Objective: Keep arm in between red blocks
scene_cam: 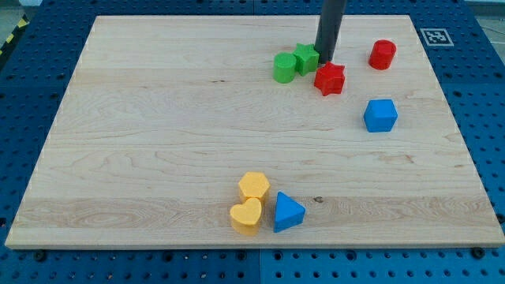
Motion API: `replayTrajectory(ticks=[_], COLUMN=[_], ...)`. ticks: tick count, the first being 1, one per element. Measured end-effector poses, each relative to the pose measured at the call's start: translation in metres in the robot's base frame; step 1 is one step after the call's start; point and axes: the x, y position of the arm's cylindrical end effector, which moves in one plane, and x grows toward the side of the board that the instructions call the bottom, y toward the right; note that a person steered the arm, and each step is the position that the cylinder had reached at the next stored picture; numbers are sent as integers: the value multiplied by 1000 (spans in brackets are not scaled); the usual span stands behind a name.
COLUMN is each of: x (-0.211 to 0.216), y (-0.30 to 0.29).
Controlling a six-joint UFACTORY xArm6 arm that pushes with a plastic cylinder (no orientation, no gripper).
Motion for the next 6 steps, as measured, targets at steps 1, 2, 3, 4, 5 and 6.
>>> replayTrajectory(ticks=[1,2,3,4,5,6], x=[0,0,0,-1,-1,1], y=[-14,-24,-25,-20,3,27])
